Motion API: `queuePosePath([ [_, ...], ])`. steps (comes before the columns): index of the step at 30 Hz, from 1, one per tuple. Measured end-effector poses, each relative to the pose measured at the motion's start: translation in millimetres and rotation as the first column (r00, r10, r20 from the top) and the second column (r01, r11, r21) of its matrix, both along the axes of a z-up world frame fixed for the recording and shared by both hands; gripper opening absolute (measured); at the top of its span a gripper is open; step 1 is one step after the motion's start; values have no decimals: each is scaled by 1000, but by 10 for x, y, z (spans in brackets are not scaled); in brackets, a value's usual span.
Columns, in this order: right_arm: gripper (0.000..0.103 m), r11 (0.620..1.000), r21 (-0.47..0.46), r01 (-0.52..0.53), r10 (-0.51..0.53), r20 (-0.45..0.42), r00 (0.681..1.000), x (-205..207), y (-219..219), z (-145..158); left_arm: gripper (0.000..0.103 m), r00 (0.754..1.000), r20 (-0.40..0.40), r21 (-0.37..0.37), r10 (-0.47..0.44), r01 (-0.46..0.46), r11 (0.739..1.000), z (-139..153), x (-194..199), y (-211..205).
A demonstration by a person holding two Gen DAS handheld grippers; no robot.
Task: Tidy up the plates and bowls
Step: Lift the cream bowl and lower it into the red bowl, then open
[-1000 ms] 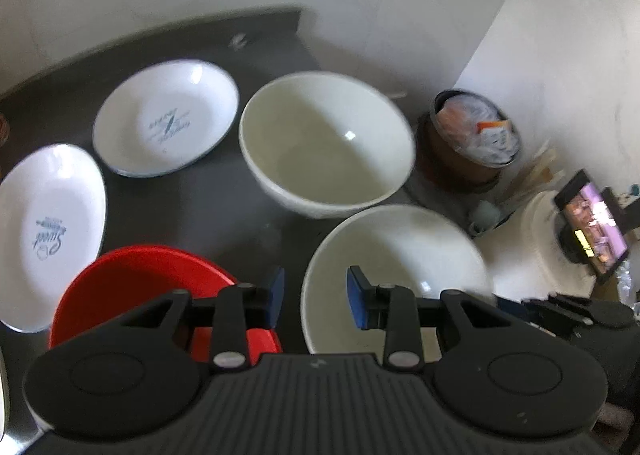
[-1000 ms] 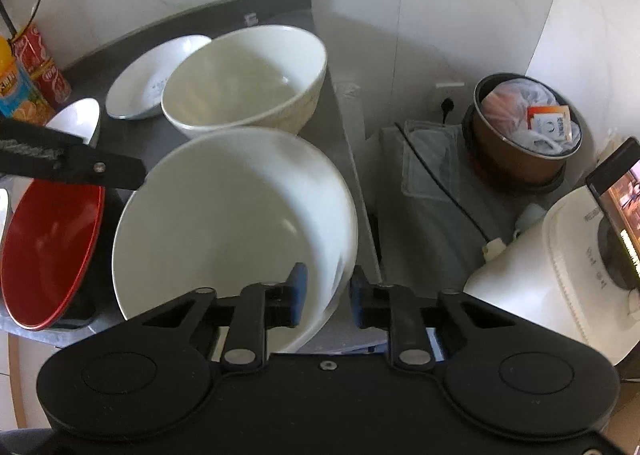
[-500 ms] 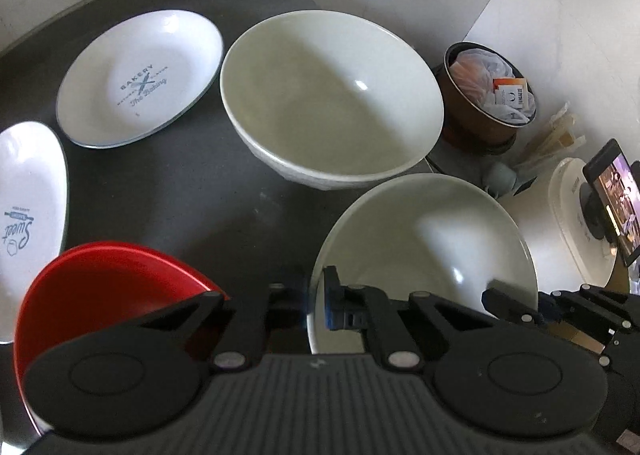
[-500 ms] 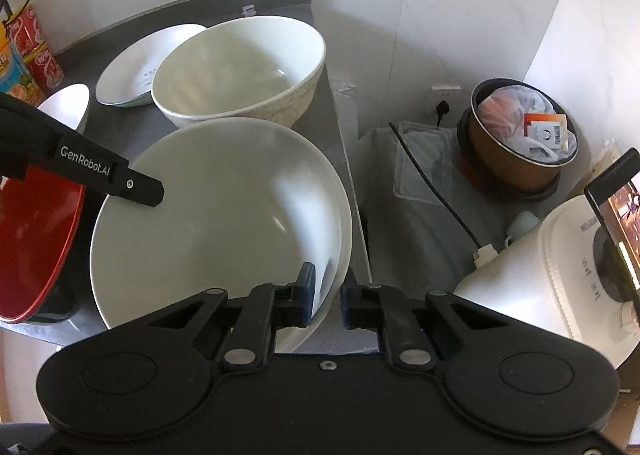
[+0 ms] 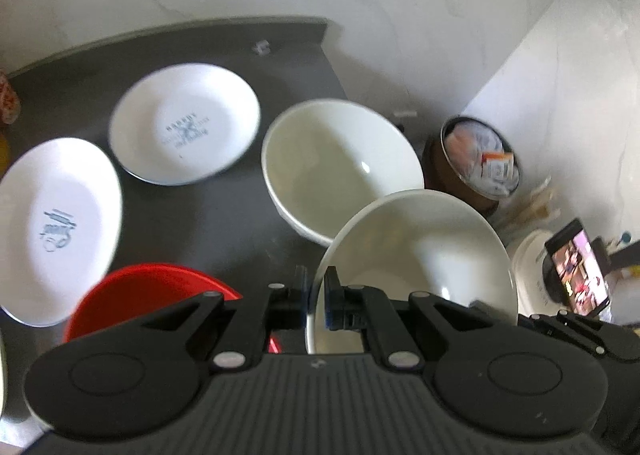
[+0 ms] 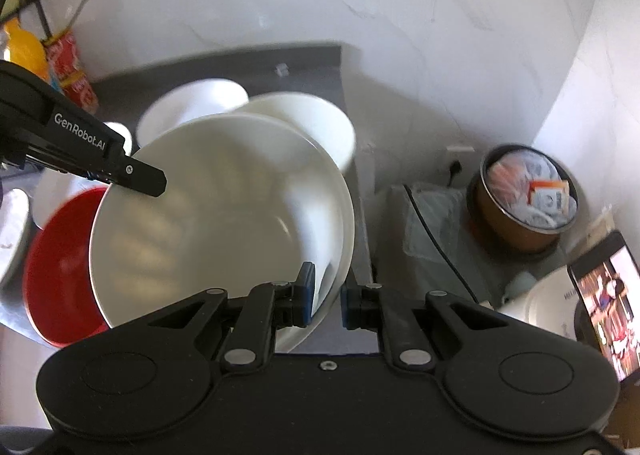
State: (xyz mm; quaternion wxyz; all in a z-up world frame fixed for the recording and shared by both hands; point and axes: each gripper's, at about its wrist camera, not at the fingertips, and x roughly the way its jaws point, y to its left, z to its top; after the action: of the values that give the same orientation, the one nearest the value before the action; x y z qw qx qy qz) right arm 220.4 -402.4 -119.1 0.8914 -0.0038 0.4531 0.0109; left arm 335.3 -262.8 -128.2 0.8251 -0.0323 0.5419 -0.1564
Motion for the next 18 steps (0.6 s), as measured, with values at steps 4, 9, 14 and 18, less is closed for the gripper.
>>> queuePosePath([
  [4,13,999,16,-30,30,17,999,47,106,134,7,999,24,3,28,-28,1000,111,4,135],
  [9,14,995,47,-83,81,37,996,116,277,279,7,997,37,0,61,-61,998,236,29,372],
  [14,15,990,69,-121,118,42,992,229,499,337,8,994,34,10,107,-107,994,260,33,647],
  [18,15,987,78,-144,141,40,989,267,689,378,9,991,28,27,127,-128,991,250,15,851],
])
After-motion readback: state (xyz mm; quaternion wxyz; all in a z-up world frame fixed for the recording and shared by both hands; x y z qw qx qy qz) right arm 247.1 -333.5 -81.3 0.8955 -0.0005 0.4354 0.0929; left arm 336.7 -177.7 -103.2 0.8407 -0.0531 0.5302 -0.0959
